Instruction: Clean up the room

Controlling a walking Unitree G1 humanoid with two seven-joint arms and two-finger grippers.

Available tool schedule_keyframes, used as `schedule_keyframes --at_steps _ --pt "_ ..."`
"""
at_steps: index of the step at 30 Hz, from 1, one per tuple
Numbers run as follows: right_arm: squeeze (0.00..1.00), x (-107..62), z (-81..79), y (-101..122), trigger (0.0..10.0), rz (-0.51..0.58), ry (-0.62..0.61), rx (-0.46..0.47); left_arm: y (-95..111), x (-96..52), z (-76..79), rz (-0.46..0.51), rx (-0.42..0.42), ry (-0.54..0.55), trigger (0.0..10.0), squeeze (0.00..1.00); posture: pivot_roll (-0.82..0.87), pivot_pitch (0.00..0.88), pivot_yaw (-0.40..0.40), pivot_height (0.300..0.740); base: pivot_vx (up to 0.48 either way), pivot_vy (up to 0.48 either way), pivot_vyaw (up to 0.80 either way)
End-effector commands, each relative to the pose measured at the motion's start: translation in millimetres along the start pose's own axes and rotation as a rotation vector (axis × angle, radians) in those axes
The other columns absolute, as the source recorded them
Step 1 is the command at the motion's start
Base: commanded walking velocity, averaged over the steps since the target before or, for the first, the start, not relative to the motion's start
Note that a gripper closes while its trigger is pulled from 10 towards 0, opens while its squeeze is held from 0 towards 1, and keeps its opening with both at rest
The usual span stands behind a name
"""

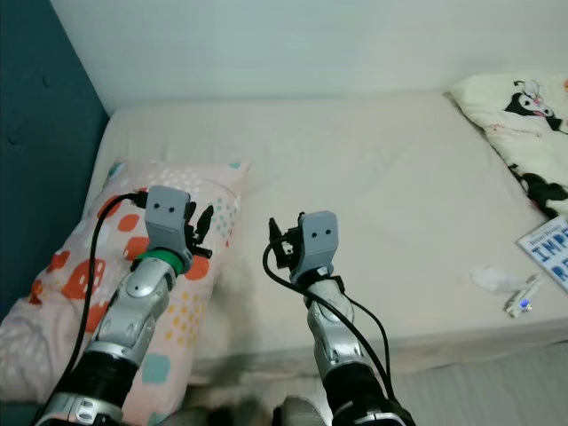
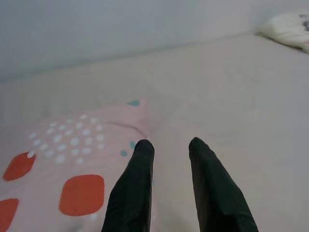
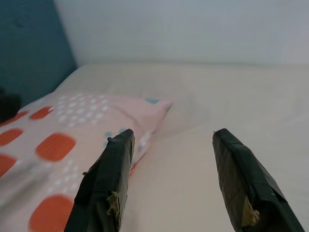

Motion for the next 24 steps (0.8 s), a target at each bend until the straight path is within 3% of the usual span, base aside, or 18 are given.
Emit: schedule_keyframes --at_steps 1,7,24 --pt "0.00 -3.2 -9.0 -7.4 10.0 -0.024 0.018 0.017 -6.5 -2.3 -6.5 -0.023 0.009 0.015 10.0 0.00 -0.03 0.000 0.039 0.740 0.000 0.401 0.00" --pt "0.00 -3.2 -10.5 -7.3 10.0 -0.025 0.026 0.020 -6.1 -1.7 -6.6 -0.022 0.010 0.016 10.0 0.00 -0.03 0.000 0.041 0.740 0.000 0.371 0.00" --pt "0.00 -3.9 -15.4 -7.7 10.0 -0.026 0.046 0.034 -5.4 -2.4 -3.7 -0.014 0.028 0.004 10.0 0.00 -0.03 0.000 0.040 0.740 0.000 0.000 0.00"
Point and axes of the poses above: a point about 5 cm out from each wrist's last joint towards the gripper, its own x axis pointing out of the wrist towards the gripper, its own y axis along the axis of the wrist's last joint, z = x × y, the point moved 6 cm from there along x, pointing out of the wrist towards the gripper, and after that the axes turned 8 degrees about -x, right-handed, at the moved point
